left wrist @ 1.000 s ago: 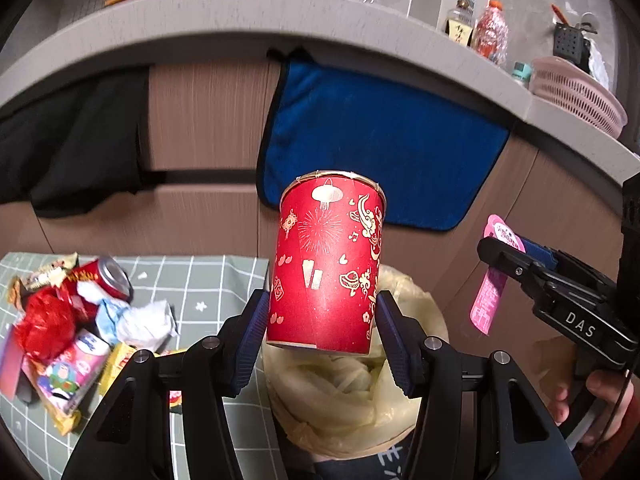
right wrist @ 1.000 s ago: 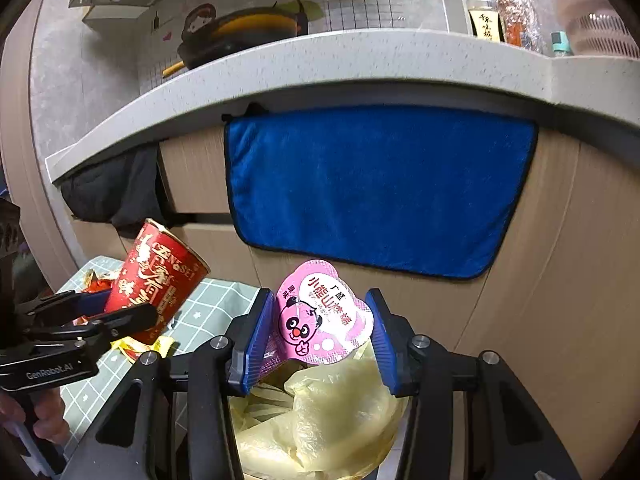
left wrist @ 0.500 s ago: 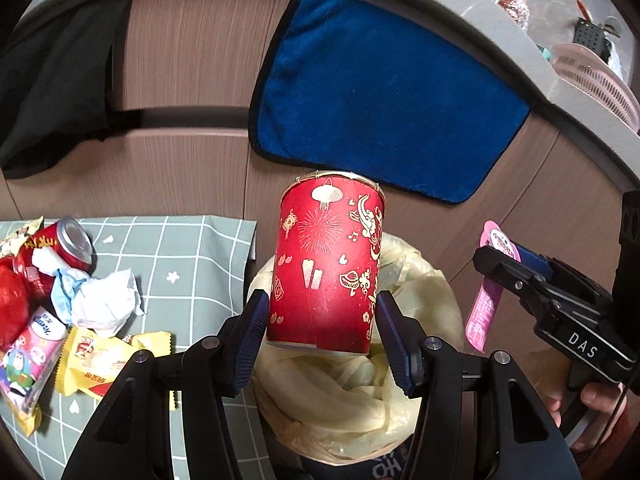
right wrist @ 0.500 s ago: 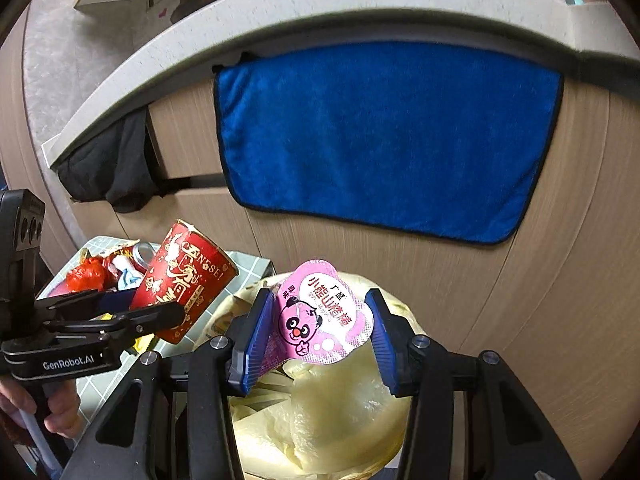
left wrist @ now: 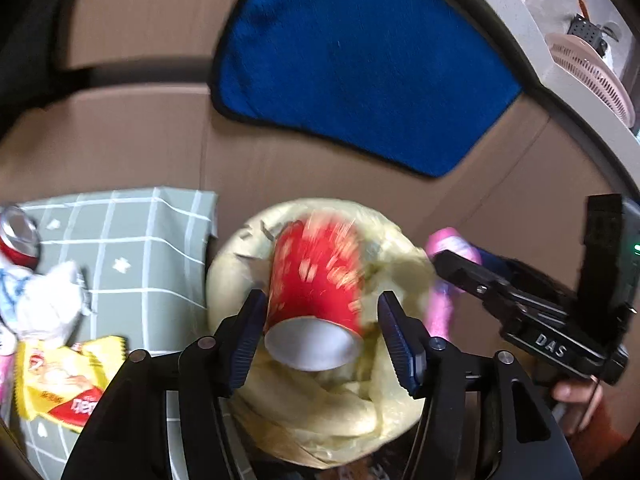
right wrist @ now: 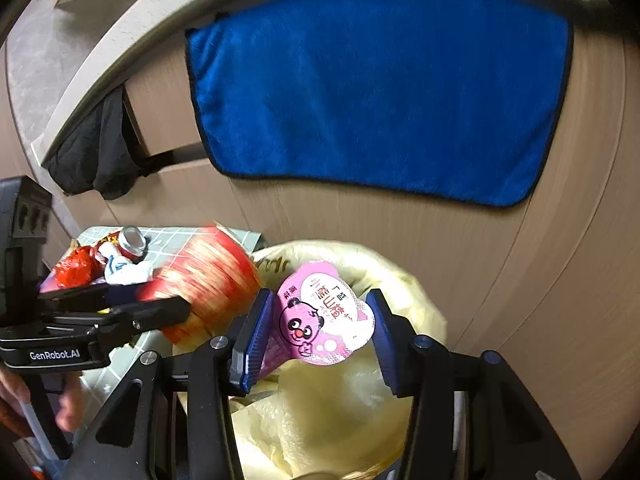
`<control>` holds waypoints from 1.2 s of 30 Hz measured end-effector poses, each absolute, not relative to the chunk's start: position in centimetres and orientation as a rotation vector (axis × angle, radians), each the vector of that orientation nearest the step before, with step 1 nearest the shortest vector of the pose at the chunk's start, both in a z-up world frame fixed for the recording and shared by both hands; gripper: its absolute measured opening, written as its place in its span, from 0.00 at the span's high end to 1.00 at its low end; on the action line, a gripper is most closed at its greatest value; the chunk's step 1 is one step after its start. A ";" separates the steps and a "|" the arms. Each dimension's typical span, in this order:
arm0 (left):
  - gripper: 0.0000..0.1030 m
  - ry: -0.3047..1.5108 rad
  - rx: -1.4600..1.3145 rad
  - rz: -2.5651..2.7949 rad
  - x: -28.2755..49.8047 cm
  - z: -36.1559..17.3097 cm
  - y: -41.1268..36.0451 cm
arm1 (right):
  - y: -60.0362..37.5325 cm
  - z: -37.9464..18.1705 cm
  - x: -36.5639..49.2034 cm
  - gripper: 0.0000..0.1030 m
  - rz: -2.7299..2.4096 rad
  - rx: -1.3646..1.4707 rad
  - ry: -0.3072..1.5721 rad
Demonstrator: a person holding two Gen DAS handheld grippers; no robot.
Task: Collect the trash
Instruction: 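Carry the red cup and pink pouch over the yellow bin and release both, then grasp the purple-pink sponge with the left tool while the right tool grasps the white tissue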
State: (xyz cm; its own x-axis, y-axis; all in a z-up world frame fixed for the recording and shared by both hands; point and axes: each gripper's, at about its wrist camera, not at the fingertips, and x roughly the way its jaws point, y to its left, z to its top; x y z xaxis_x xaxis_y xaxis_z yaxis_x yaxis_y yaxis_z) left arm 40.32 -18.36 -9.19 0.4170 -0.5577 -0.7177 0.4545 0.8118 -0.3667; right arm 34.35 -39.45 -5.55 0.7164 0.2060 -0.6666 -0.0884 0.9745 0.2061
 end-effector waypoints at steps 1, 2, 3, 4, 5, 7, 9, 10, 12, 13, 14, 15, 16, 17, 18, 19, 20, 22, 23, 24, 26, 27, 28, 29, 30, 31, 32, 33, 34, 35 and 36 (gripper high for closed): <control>0.39 0.943 -0.120 -0.629 40.3 -9.2 -18.3 | -39.7 -5.9 34.5 0.56 0.181 0.203 0.767; 0.39 0.919 -0.121 -0.612 40.2 -9.0 -18.0 | -40.1 -6.3 34.6 0.54 0.194 0.244 0.773; 0.37 0.898 -0.122 -0.597 40.0 -8.7 -17.7 | -40.3 -6.5 34.6 0.47 0.198 0.275 0.771; 0.37 0.891 -0.118 -0.586 39.9 -8.5 -17.5 | -40.5 -6.7 34.5 0.40 0.182 0.284 0.760; 0.37 0.895 -0.106 -0.577 39.8 -8.2 -17.4 | -40.5 -6.6 34.4 0.39 0.167 0.280 0.747; 0.37 0.884 -0.043 -0.532 39.4 -7.4 -17.2 | -40.4 -6.3 34.3 0.38 0.156 0.263 0.733; 0.37 0.815 0.022 -0.486 38.3 -6.2 -16.8 | -39.9 -5.8 34.3 0.38 0.176 0.249 0.747; 0.37 0.777 0.046 -0.467 37.5 -5.5 -16.5 | -39.5 -5.4 34.3 0.38 0.180 0.226 0.747; 0.37 0.719 0.066 -0.436 36.1 -3.9 -15.5 | -38.7 -4.4 34.1 0.37 0.189 0.187 0.737; 0.37 0.698 0.070 -0.425 35.6 -3.1 -14.9 | -38.1 -3.8 33.9 0.37 0.195 0.173 0.727; 0.37 0.678 0.073 -0.415 35.1 -2.5 -14.4 | -37.6 -3.1 33.7 0.37 0.197 0.159 0.717; 0.37 0.657 0.078 -0.400 34.6 -1.8 -13.8 | -37.1 -2.6 33.5 0.37 0.198 0.148 0.709; 0.37 0.628 0.084 -0.375 33.9 -0.9 -13.0 | -36.4 -1.8 33.2 0.37 0.207 0.132 0.696; 0.37 0.602 0.086 -0.352 33.3 -0.1 -12.1 | -35.6 -1.0 33.0 0.37 0.219 0.120 0.682; 0.37 0.580 0.086 -0.332 32.7 0.6 -11.3 | -35.1 -0.5 32.8 0.37 0.227 0.112 0.673; 0.37 0.563 0.084 -0.315 32.3 1.1 -10.4 | -34.2 0.4 32.5 0.37 0.241 0.100 0.654; 0.37 0.545 0.080 -0.291 31.8 1.8 -9.4 | -33.4 1.1 32.2 0.37 0.252 0.090 0.639; 0.37 0.520 0.063 -0.247 30.9 2.9 -6.9 | -31.2 2.8 31.7 0.37 0.275 0.060 0.600; 0.37 0.513 0.053 -0.234 30.6 3.3 -5.8 | -30.3 3.4 31.4 0.37 0.283 0.045 0.582; 0.37 0.508 0.040 -0.221 30.3 3.7 -4.5 | -29.2 4.1 31.2 0.37 0.292 0.030 0.565; 0.37 0.500 0.011 -0.186 29.5 4.3 -1.4 | -26.7 5.5 30.8 0.38 0.310 0.000 0.533; 0.37 0.496 -0.003 -0.164 29.2 4.5 0.3 | -25.6 6.0 30.8 0.38 0.320 -0.008 0.525; 0.37 0.492 -0.014 -0.141 28.8 4.8 2.0 | -24.2 6.6 30.8 0.38 0.331 -0.017 0.518; 0.37 0.485 -0.025 -0.115 28.4 5.1 3.9 | -23.1 7.0 30.8 0.38 0.345 -0.022 0.511; 0.37 0.480 -0.035 -0.086 28.0 5.3 5.9 | -21.9 7.5 30.8 0.38 0.364 -0.027 0.501; 0.37 0.477 -0.043 -0.066 27.7 5.4 7.3 | -20.8 7.7 30.7 0.38 0.377 -0.032 0.492; 0.37 0.474 -0.054 -0.040 27.4 5.4 9.2 | -19.7 7.9 30.7 0.38 0.389 -0.039 0.486; 0.37 0.476 -0.065 -0.015 27.1 5.4 10.9 | -18.6 8.1 30.8 0.38 0.399 -0.046 0.479; 0.37 0.480 -0.078 0.005 27.0 5.2 12.4 | -17.3 8.3 30.9 0.38 0.413 -0.055 0.472; 0.37 0.488 -0.097 0.026 26.8 5.0 14.0 | -16.4 8.4 30.9 0.38 0.423 -0.060 0.468; 0.37 0.497 -0.117 0.041 26.6 4.7 15.4 | -15.5 8.5 30.9 0.38 0.435 -0.065 0.464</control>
